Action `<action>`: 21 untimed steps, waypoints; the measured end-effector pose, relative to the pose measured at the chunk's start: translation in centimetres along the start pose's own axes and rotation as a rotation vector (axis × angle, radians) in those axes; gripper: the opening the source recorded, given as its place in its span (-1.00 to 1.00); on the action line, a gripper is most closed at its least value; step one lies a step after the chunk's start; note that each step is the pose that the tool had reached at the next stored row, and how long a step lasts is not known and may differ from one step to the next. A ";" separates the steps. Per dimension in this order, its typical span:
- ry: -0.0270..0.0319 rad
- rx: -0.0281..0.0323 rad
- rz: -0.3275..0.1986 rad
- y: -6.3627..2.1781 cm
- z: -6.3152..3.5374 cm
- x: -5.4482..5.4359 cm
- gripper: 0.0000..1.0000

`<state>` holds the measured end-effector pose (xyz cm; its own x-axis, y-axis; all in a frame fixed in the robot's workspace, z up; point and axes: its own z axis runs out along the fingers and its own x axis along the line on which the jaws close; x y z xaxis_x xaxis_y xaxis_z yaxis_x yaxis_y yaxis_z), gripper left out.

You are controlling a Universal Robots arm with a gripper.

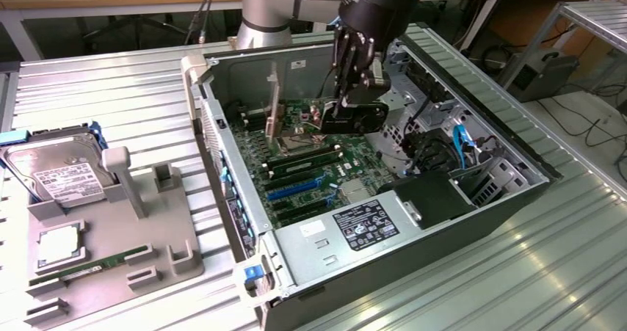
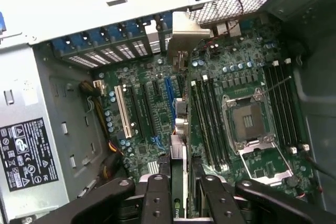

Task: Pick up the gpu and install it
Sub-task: 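Insert the gpu into the slot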

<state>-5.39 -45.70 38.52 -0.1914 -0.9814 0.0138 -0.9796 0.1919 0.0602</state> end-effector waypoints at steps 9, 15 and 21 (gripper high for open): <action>0.0090 0.0021 -0.153 -0.04 1.03 0.0 -0.47; 0.0093 0.0026 -0.174 0.79 1.98 0.4 -0.47; 0.0092 0.0037 -0.175 2.28 2.90 0.7 -0.47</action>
<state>-7.93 -45.94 35.78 -0.0175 -0.9998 0.0126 -0.9981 0.0182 0.0588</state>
